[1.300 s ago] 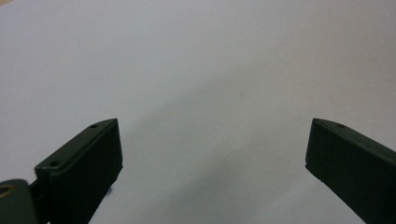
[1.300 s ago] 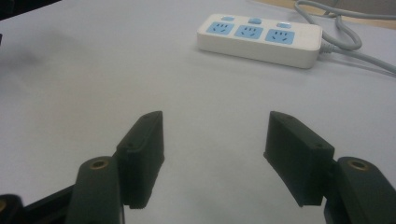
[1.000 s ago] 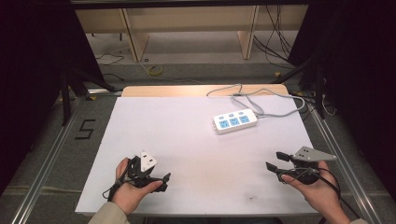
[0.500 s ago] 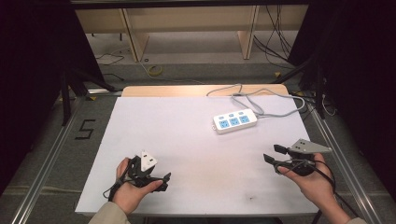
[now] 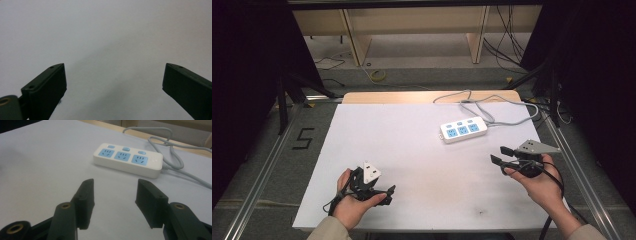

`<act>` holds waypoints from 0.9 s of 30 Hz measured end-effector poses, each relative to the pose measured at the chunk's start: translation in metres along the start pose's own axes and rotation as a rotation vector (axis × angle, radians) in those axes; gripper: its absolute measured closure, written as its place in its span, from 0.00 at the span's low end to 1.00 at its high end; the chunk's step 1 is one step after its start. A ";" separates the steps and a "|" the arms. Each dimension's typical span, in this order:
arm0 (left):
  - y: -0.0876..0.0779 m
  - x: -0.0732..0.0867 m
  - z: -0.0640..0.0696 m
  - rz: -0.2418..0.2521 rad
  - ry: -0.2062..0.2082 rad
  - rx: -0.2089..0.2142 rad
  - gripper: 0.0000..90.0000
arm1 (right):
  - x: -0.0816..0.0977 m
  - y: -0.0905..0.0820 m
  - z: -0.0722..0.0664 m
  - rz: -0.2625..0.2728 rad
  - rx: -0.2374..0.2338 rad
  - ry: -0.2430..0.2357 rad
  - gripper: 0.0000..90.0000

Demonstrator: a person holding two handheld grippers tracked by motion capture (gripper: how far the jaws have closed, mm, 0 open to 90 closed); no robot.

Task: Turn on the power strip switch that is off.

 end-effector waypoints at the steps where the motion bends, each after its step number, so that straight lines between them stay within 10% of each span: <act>1: 0.000 0.000 0.000 0.000 0.000 0.001 0.05 | 0.000 0.000 0.000 0.000 0.000 0.000 0.55; 27: 0.000 0.000 0.001 0.004 0.000 -0.001 0.06 | -0.026 0.031 0.012 -0.004 0.038 0.036 0.74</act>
Point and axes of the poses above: each handheld gripper's, and its own axes: y roughly forward along the jaws, x roughly out of its underside, z roughly to its right, the point moved 9 cm from there along y, roughly forward along the jaws, and after that the axes turned 10 degrees about -z, right-handed, at the moved point
